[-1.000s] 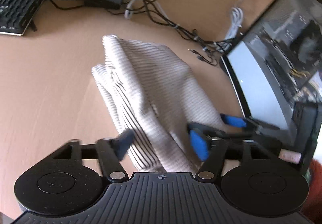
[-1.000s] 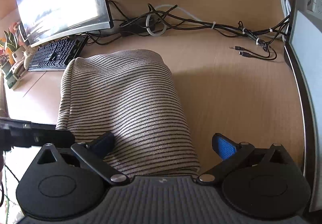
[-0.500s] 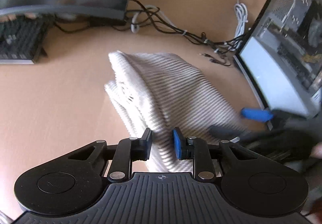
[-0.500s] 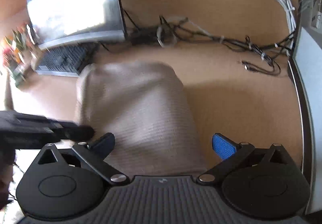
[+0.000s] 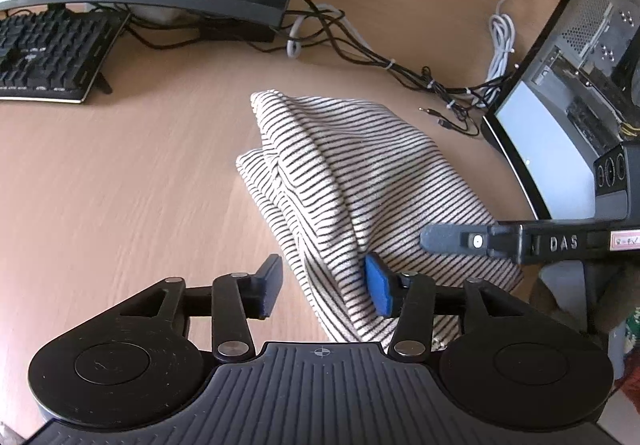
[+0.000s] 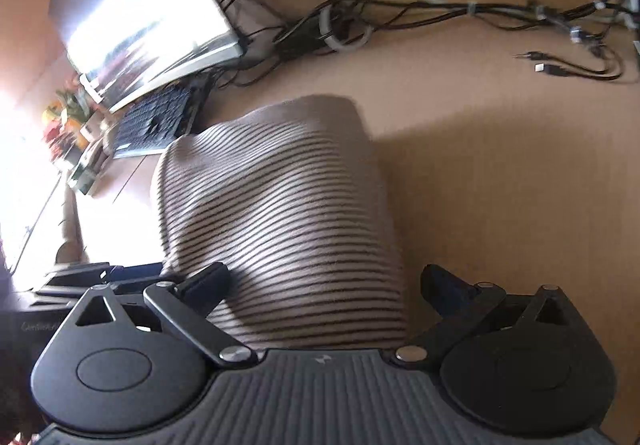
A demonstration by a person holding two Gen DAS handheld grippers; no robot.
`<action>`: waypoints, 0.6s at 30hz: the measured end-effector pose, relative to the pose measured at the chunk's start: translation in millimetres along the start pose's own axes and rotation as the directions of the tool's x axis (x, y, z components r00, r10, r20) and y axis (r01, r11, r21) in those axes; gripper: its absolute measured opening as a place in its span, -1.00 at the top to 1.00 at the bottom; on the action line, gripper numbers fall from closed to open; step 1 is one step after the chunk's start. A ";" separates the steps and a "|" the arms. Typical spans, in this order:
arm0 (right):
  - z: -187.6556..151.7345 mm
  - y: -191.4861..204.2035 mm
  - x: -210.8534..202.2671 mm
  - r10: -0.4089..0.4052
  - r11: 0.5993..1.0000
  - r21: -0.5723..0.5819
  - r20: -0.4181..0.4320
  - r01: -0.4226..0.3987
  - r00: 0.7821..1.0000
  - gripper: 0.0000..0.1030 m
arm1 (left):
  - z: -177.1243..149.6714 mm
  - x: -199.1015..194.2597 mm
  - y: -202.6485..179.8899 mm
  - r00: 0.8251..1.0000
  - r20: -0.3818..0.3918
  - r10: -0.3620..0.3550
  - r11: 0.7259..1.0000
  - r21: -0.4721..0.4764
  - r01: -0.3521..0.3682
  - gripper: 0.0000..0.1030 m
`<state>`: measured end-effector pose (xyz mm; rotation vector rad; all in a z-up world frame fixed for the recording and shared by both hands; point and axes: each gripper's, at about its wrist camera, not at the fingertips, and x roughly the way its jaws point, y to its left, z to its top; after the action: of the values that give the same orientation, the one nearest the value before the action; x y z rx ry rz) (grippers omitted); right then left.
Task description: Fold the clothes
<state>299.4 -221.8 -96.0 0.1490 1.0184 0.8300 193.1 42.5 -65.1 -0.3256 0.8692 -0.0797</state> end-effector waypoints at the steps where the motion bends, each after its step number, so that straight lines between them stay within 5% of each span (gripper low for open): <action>1: -0.2 4.1 1.9 0.010 1.000 -0.007 -0.008 -0.010 1.000 -0.83 | 0.5 0.2 2.4 1.000 0.000 -0.003 1.000 -0.003 0.003 -0.05; 18: 55.2 133.6 125.0 0.021 0.990 -0.137 -0.035 -0.026 0.999 -0.78 | 41.6 -33.7 151.6 0.982 0.073 0.173 0.978 -0.128 -0.163 -0.22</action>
<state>303.0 -30.8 -89.3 0.0298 0.9885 0.9239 193.4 203.2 -62.8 -0.3651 0.8166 0.1438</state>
